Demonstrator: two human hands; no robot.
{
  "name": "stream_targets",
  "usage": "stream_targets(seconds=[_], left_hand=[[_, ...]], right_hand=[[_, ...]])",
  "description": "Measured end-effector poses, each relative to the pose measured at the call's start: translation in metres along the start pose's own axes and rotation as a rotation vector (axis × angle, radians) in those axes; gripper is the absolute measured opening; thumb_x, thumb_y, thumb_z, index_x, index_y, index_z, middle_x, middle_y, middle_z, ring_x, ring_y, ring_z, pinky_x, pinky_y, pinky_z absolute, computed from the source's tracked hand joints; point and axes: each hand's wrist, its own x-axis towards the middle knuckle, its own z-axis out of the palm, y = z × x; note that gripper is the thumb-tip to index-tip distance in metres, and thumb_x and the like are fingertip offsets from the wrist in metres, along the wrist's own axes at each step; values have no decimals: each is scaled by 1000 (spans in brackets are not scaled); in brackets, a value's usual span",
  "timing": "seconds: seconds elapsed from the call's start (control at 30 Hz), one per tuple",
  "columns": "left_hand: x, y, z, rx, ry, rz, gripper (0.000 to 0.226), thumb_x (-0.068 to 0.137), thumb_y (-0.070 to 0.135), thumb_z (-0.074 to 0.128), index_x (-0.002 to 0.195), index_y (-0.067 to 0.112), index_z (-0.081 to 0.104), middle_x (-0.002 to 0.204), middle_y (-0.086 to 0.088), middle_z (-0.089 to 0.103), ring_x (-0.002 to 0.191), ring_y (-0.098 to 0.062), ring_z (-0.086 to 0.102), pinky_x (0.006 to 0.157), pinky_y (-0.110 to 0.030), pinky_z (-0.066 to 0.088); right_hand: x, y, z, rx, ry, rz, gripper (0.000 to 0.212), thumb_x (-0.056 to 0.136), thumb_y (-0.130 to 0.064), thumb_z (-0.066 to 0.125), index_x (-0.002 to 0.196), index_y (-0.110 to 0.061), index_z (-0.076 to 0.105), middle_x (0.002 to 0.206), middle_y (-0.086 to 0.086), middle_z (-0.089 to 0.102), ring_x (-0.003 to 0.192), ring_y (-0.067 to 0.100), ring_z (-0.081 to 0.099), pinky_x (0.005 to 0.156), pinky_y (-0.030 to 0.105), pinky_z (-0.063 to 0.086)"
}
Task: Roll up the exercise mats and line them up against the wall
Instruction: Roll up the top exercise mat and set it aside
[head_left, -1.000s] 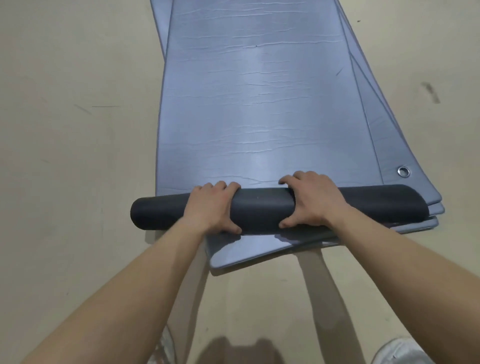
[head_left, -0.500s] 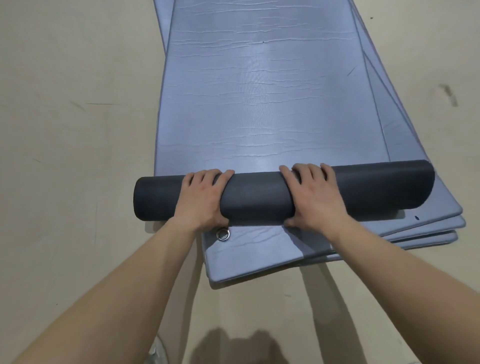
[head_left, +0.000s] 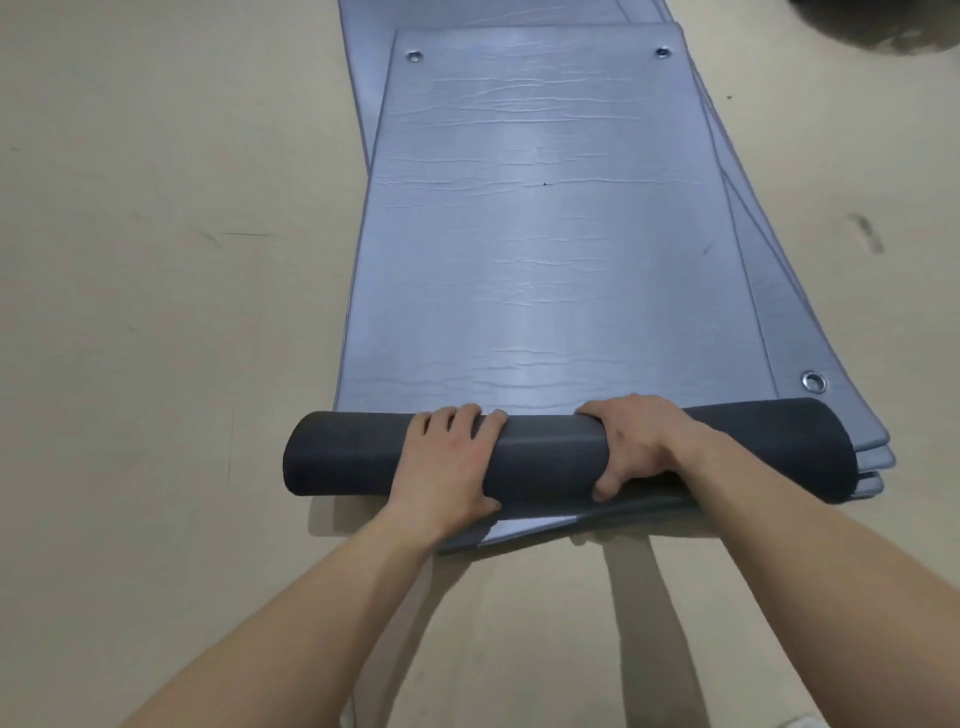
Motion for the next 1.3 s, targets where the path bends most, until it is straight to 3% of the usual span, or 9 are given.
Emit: stream_targets(seconds=[0.13,0.27,0.53,0.7,0.83,0.97,1.1,1.2,1.3], left_hand=[[13,-6,-8,-101,-60,7,93,63,60,76,145,38,38,135,6,55,115,-24,55,100,-39,44],[52,-24,-41,-206,-329,43,92,56,66,84,137,43,46,123,10,64,105,-20,60,87,-40,52],[44,-11,-12,66,127,-89,116,59,87,69,152,30,28,151,-2,44,137,-31,41,120,-52,24],[74,-35,-19,-16,78,-3,116,50,92,67,147,35,39,138,6,57,117,-25,56,105,-42,40],[99,-48,-38,-137,-99,28,115,47,88,75,146,42,41,130,12,61,114,-22,59,96,-41,46],[93,-45,-32,-47,-3,47,126,49,92,65,156,40,26,149,2,48,137,-26,44,119,-51,26],[53,-28,-13,161,56,81,141,54,85,74,160,28,1,156,-11,32,140,-36,36,118,-53,28],[37,-21,-11,109,-71,157,124,65,79,70,157,37,-1,153,-5,36,132,-31,43,116,-47,31],[46,-19,-23,70,-133,202,119,62,70,75,156,42,6,148,-1,43,121,-28,51,108,-43,40]], right_hand=[[-6,-6,35,-140,247,33,115,54,-69,78,153,-33,31,138,-3,53,124,25,53,111,44,35],[-4,-11,71,-259,569,66,104,60,-58,81,148,-25,35,138,4,52,124,29,50,108,49,32],[32,2,-26,-32,152,8,101,49,-69,86,137,-41,45,124,-10,64,108,23,61,85,40,48],[35,6,-14,-194,389,9,126,48,-79,79,154,-35,29,143,1,49,129,28,47,108,49,37],[34,5,23,-404,614,41,127,52,-69,85,153,-23,23,139,11,48,122,36,50,105,57,33],[43,8,-10,-368,544,3,103,57,-64,81,141,-28,33,125,5,57,103,31,58,87,44,41],[34,2,-27,-240,295,-28,94,49,-68,82,128,-33,45,102,-5,61,87,25,62,68,36,45],[15,2,-16,-86,88,-25,95,47,-69,84,129,-38,47,105,-10,63,91,20,61,75,37,50],[-2,9,11,-88,238,-5,112,53,-72,80,149,-37,33,132,-6,56,117,22,54,100,42,42]])
